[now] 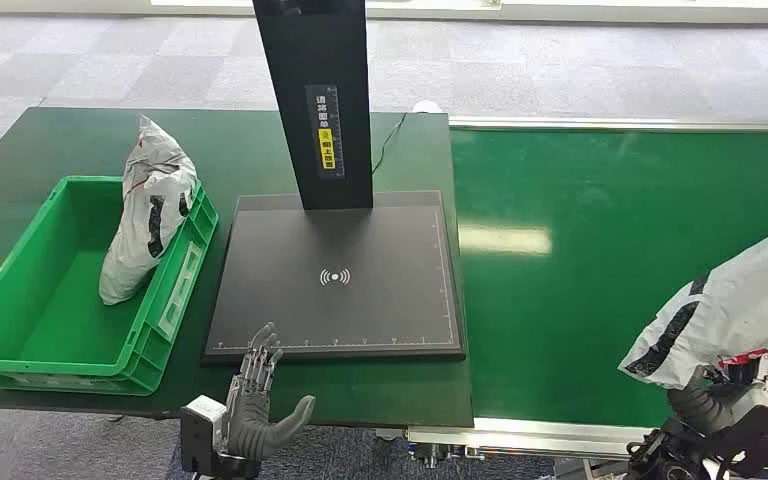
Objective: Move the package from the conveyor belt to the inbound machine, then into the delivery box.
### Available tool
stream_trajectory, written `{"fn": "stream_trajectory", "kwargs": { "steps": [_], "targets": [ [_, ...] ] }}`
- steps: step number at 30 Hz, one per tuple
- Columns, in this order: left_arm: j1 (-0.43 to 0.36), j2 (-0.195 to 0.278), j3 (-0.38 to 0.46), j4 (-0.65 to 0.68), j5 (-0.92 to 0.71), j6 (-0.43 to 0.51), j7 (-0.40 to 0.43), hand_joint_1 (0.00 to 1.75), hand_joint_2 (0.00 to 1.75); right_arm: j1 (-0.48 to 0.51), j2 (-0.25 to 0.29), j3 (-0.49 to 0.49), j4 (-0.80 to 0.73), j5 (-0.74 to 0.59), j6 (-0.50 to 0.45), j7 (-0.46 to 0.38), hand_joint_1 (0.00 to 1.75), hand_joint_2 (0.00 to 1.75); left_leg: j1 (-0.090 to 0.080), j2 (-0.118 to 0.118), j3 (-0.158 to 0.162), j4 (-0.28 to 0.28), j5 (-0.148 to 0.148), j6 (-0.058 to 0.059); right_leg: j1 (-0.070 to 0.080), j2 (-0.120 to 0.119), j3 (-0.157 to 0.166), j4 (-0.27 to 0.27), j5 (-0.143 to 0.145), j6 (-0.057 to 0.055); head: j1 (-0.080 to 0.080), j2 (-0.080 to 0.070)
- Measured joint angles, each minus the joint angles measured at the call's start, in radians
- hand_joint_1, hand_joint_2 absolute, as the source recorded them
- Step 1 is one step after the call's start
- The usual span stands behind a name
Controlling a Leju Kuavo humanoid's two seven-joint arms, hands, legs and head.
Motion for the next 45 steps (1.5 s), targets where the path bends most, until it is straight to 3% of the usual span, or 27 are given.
{"fn": "stream_trajectory", "kwargs": {
  "steps": [6, 11, 18, 26, 33, 40, 44, 45],
  "targets": [
    [-0.010, 0.000, -0.003, 0.006, 0.000, -0.003, -0.004, 0.00, 1.75, -0.013, 0.004, 0.054, -0.033, 0.048, 0.046, 0.000, 1.75, 1.75, 0.000, 0.000, 0.000, 0.000, 0.000, 0.000, 0.000, 0.000, 0.000, 0.000, 0.000, 0.000, 0.000, 0.000],
    [-0.038, 0.000, -0.009, 0.025, -0.001, -0.020, -0.012, 0.00, 1.75, -0.080, -0.020, 0.179, 0.014, 0.211, 0.067, 0.003, 1.75, 1.75, 0.000, 0.000, 0.000, 0.000, 0.001, 0.000, 0.000, 0.000, 0.001, 0.000, 0.000, 0.000, 0.000, 0.000],
    [-0.077, 0.001, -0.017, 0.066, -0.001, -0.040, -0.024, 0.00, 1.75, -0.235, -0.079, 0.365, 0.233, 0.384, 0.106, 0.052, 1.75, 1.75, 0.000, 0.000, 0.000, 0.000, 0.002, 0.001, 0.000, 0.000, 0.001, 0.001, 0.001, 0.000, 0.000, 0.000],
    [-0.089, 0.005, -0.018, 0.086, 0.010, -0.048, -0.032, 0.00, 1.75, -0.472, -0.117, 0.586, 0.603, 0.513, 0.211, 0.128, 1.75, 1.75, 0.000, -0.002, 0.000, 0.001, 0.003, 0.001, 0.000, -0.002, 0.000, 0.001, 0.001, -0.001, 0.000, 0.000],
    [-0.088, 0.015, -0.017, 0.086, 0.019, -0.059, -0.024, 0.00, 1.75, -0.525, -0.151, 0.743, 0.764, 0.587, 0.349, 0.136, 1.75, 1.75, 0.000, -0.003, -0.003, 0.001, 0.003, 0.001, 0.000, -0.003, -0.001, 0.001, 0.001, -0.001, 0.000, 0.000],
    [-0.084, 0.025, -0.015, 0.087, 0.026, -0.061, -0.024, 0.00, 1.75, -0.559, -0.176, 0.838, 0.838, 0.607, 0.399, 0.144, 1.75, 1.75, 0.000, -0.003, -0.003, 0.001, 0.003, 0.001, 0.000, -0.002, -0.002, 0.001, 0.001, -0.001, 0.000, 0.000],
    [-0.072, 0.028, -0.013, 0.084, 0.034, -0.061, -0.024, 0.00, 1.75, -0.580, -0.179, 0.858, 0.863, 0.585, 0.343, 0.173, 0.00, 1.75, 0.000, -0.003, -0.003, 0.001, 0.003, 0.001, 0.000, -0.002, -0.002, 0.001, 0.001, -0.001, 0.000, 0.000],
    [-0.068, 0.028, -0.013, 0.082, 0.035, -0.061, -0.023, 0.00, 1.75, -0.583, -0.178, 0.859, 0.866, 0.575, 0.315, 0.181, 0.00, 1.75, 0.000, -0.003, -0.003, 0.001, 0.003, 0.001, 0.000, -0.002, -0.002, 0.001, 0.001, -0.001, 0.000, 0.000]
  ]
}}
